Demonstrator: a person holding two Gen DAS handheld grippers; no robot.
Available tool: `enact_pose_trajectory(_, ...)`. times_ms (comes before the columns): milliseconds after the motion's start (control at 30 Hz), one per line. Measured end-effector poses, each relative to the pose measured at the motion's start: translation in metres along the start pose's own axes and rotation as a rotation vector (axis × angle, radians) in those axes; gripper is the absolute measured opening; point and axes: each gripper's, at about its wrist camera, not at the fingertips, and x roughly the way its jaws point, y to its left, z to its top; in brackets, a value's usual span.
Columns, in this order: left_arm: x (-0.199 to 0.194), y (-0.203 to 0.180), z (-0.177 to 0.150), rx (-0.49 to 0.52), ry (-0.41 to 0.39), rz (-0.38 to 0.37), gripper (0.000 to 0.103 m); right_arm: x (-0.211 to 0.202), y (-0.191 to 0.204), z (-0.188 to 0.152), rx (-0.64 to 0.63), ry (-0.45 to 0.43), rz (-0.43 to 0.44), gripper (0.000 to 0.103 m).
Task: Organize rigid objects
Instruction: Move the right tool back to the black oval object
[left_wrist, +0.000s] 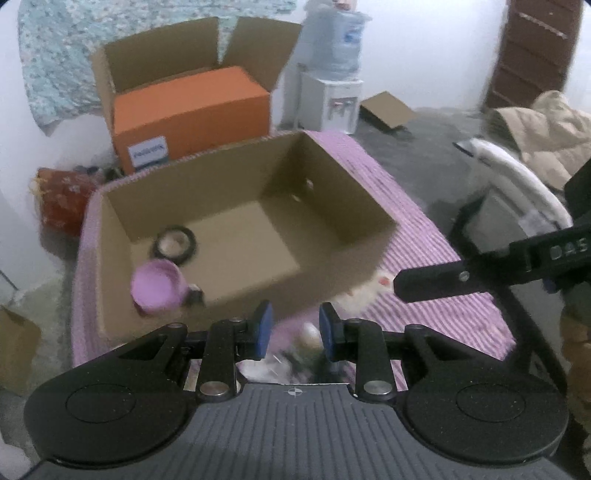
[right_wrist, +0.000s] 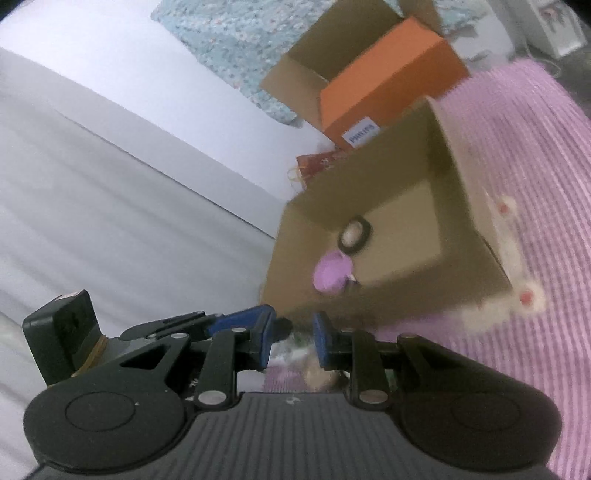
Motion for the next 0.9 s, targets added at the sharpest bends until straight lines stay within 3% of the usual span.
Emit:
enact_pose_trajectory(200,0.011,-0.023,-0.044,0.046,0.007,-0.015,0.027,0.0,-0.038,-0.045,0.122,0.028,-0.03,0.026)
enact_pose_trajectory(467,0.049,-0.035,-0.081,0.045,0.042,-0.011,0.027,0.027,-0.073,-0.072,0.208,0.037,-0.104,0.026)
enact_pose_trajectory(900,0.1,-0.03,-0.082,0.085,0.078,0.019,0.027,0.083,-0.093,-0.071,0.225,0.04,-0.193,0.026)
